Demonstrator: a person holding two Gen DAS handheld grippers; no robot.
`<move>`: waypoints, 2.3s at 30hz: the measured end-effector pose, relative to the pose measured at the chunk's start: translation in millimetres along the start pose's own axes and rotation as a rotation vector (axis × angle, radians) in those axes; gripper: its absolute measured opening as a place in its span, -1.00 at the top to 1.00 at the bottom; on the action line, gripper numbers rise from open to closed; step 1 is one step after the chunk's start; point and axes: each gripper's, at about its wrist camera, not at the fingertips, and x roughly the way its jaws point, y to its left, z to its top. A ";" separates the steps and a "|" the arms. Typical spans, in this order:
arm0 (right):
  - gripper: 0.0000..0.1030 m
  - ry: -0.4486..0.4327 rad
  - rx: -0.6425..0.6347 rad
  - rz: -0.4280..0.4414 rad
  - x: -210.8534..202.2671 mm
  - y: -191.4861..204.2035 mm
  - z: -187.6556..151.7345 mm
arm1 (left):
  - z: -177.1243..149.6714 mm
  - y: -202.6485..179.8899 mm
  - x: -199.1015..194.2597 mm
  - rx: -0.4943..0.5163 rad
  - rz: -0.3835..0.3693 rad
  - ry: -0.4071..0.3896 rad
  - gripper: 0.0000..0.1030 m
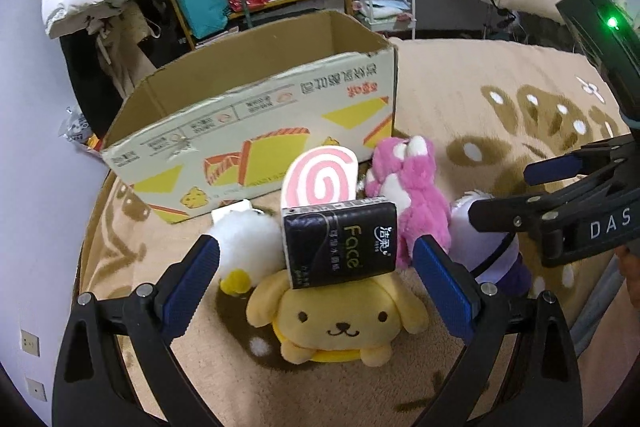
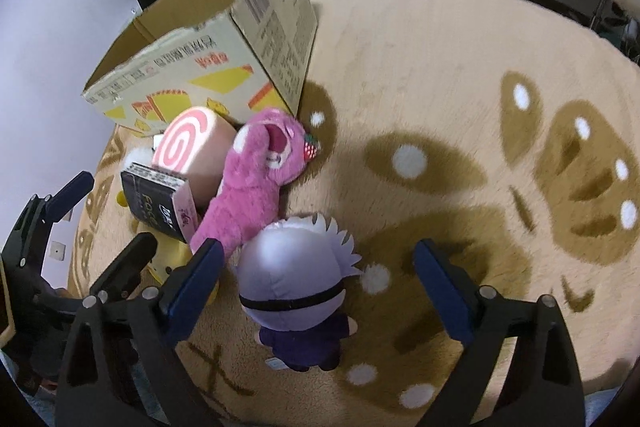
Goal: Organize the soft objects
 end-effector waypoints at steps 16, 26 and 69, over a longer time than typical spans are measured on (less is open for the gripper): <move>-0.66 0.090 0.033 0.101 25.2 -12.9 -7.3 | 1.7 -5.9 27.8 0.001 -0.017 0.058 -0.87; -0.31 0.120 0.029 0.140 34.4 -5.6 -9.7 | 0.3 -9.2 28.7 0.025 -0.016 0.054 -0.57; -0.20 -0.393 -0.096 0.056 -76.9 25.5 -12.6 | -14.9 44.7 -77.2 -0.193 0.125 -0.168 -0.24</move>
